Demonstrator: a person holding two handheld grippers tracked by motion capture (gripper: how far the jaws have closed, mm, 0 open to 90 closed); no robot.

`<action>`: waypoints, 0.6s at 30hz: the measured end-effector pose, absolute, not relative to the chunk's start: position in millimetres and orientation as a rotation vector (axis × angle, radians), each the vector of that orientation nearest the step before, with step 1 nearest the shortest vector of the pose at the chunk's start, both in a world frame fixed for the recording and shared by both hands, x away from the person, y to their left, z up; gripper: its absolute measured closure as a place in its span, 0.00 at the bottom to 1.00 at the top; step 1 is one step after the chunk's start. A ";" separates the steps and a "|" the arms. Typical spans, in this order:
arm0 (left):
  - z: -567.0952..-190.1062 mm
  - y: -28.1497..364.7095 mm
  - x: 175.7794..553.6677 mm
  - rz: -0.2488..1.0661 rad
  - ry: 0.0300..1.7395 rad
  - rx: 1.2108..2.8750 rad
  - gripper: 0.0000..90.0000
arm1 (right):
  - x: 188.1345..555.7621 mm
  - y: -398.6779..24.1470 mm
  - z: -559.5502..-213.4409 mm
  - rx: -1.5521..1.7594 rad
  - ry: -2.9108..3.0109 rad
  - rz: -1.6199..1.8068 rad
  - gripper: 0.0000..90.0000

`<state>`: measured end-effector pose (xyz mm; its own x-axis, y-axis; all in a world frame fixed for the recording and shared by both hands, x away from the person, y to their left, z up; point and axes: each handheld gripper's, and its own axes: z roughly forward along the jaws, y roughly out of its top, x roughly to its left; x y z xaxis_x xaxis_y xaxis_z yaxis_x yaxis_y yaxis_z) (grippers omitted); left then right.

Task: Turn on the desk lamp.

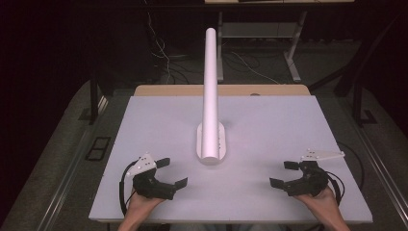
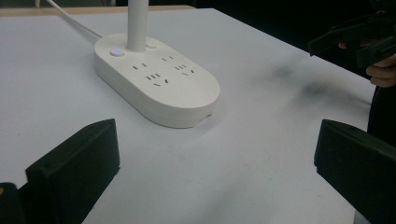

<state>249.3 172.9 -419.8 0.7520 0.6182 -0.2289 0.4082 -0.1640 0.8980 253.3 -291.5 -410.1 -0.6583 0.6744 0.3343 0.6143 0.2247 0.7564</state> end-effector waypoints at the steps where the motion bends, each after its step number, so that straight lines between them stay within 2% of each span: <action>1: -419.9 172.9 249.2 0.226 0.803 1.791 0.00 | 254.1 -291.5 -410.0 1.263 2.411 1.435 0.01; 18: -419.9 172.1 248.4 0.224 0.804 1.787 0.00 | 266.3 -284.9 -391.5 1.224 2.443 1.422 0.01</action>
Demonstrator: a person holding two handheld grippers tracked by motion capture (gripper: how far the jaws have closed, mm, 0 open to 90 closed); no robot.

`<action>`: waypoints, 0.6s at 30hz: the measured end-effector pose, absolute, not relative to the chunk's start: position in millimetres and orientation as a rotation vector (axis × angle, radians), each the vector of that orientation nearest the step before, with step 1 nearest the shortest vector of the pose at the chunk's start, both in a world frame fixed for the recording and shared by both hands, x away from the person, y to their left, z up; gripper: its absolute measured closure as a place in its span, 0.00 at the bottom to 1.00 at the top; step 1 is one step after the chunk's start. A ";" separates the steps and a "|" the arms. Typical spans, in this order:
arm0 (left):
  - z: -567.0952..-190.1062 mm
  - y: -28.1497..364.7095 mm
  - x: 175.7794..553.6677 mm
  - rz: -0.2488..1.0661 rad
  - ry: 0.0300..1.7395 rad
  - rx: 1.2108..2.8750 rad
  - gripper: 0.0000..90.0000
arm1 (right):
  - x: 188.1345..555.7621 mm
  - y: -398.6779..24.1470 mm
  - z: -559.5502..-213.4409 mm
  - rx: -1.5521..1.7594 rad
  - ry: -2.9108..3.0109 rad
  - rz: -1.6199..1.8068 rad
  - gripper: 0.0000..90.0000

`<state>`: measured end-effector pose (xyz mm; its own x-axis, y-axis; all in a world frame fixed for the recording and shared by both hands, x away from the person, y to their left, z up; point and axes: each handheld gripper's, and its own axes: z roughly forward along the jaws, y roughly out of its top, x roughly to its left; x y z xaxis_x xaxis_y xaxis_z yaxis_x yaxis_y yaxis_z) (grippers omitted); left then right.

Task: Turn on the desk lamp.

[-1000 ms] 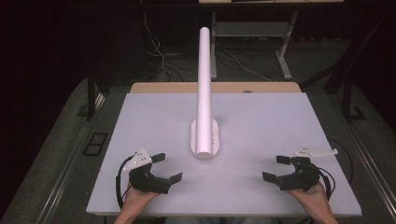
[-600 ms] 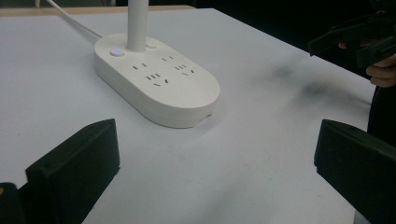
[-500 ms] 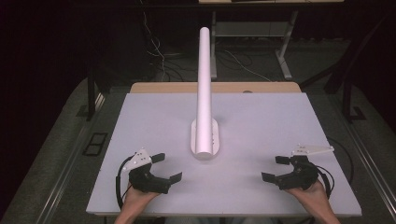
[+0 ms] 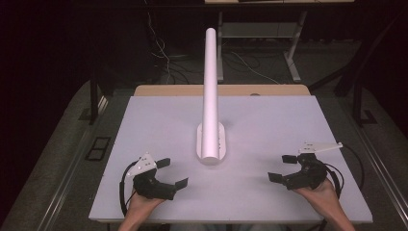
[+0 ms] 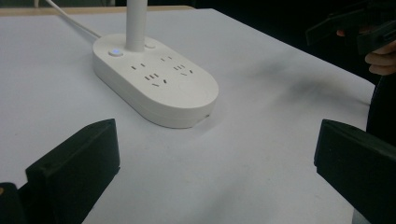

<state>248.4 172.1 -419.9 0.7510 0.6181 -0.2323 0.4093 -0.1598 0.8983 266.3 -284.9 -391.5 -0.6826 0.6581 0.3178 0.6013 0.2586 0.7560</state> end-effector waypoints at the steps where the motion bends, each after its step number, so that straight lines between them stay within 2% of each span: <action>1: -419.8 172.4 248.5 0.224 0.804 1.788 0.00 | 267.0 -284.6 -391.0 1.221 2.443 1.421 0.01; 18: -419.7 172.6 249.1 0.228 0.802 1.788 0.00 | 287.1 -271.1 -376.4 1.187 2.478 1.412 0.01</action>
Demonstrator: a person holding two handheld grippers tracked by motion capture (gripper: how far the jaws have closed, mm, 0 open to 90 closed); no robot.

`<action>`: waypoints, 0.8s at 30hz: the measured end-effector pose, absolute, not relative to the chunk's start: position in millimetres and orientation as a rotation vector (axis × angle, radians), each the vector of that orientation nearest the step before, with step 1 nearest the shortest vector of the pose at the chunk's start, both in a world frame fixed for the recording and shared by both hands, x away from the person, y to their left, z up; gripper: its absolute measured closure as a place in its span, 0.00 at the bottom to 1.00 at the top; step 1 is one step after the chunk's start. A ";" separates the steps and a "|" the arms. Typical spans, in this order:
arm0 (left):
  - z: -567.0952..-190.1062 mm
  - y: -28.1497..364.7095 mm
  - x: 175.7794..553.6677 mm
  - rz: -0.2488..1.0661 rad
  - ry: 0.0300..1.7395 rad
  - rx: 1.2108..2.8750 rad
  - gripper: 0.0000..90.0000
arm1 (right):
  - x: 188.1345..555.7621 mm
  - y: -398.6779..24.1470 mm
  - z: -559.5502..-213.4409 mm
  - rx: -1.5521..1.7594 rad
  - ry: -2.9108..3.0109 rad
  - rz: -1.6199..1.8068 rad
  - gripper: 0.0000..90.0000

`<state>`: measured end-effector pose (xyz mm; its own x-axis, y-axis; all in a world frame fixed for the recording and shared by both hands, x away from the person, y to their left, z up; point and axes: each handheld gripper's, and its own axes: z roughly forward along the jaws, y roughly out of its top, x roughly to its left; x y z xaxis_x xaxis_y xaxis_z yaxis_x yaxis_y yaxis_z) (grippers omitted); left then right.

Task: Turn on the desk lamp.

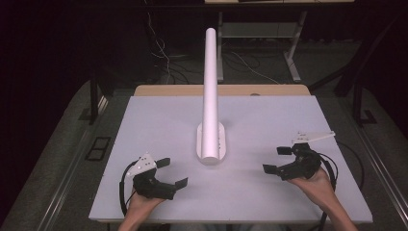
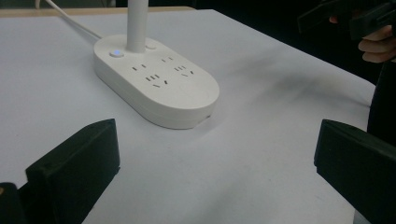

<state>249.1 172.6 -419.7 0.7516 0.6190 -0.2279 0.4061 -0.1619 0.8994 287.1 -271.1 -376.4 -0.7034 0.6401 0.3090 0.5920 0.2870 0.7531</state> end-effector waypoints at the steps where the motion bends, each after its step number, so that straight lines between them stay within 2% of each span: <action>1: -419.9 172.4 249.1 0.225 0.802 1.787 0.00 | 288.2 -270.3 -376.0 1.187 2.477 1.412 0.01; 24: -419.3 174.3 249.2 0.226 0.804 1.780 0.00 | 324.8 -231.8 -357.5 1.092 2.555 1.361 0.01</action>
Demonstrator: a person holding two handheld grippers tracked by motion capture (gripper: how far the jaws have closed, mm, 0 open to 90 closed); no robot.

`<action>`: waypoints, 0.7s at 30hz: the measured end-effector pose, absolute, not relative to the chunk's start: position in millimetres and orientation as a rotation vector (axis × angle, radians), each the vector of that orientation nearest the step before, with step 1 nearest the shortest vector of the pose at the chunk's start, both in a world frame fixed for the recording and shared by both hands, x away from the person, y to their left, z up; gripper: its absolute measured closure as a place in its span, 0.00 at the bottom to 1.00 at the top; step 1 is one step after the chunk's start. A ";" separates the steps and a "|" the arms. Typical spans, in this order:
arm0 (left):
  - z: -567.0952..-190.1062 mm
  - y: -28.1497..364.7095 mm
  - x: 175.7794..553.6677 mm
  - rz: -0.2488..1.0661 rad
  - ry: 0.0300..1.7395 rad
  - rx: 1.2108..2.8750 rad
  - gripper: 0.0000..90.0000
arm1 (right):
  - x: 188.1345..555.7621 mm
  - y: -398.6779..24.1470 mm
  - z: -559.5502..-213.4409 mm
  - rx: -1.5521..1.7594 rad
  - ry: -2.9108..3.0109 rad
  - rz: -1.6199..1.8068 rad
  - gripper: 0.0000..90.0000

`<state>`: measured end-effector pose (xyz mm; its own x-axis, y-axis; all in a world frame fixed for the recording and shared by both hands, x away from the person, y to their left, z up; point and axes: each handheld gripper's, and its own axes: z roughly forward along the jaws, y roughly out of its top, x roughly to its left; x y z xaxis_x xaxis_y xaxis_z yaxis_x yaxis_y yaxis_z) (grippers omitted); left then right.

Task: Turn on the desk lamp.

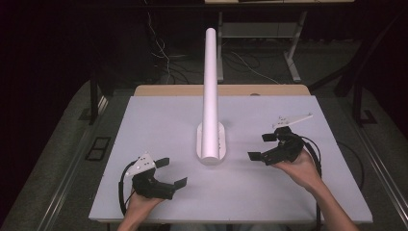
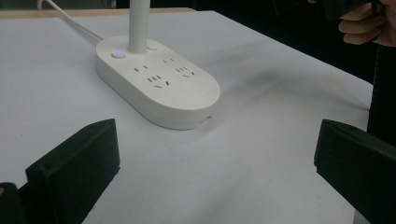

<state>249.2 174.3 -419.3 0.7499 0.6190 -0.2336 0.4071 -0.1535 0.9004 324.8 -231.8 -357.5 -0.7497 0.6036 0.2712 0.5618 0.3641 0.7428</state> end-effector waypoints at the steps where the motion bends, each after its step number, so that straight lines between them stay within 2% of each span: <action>1: -419.3 174.3 249.2 0.226 0.804 1.780 0.00 | 326.0 -230.1 -357.1 1.090 2.558 1.357 0.01; 21: -419.6 174.1 249.3 0.223 0.804 1.780 0.00 | 356.6 -198.5 -354.1 1.059 2.611 1.299 0.01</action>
<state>249.3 174.1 -419.6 0.7503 0.6176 -0.2357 0.4087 -0.1531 0.8998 356.6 -198.5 -354.1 -0.7662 0.5906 0.2532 0.5582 0.4165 0.7176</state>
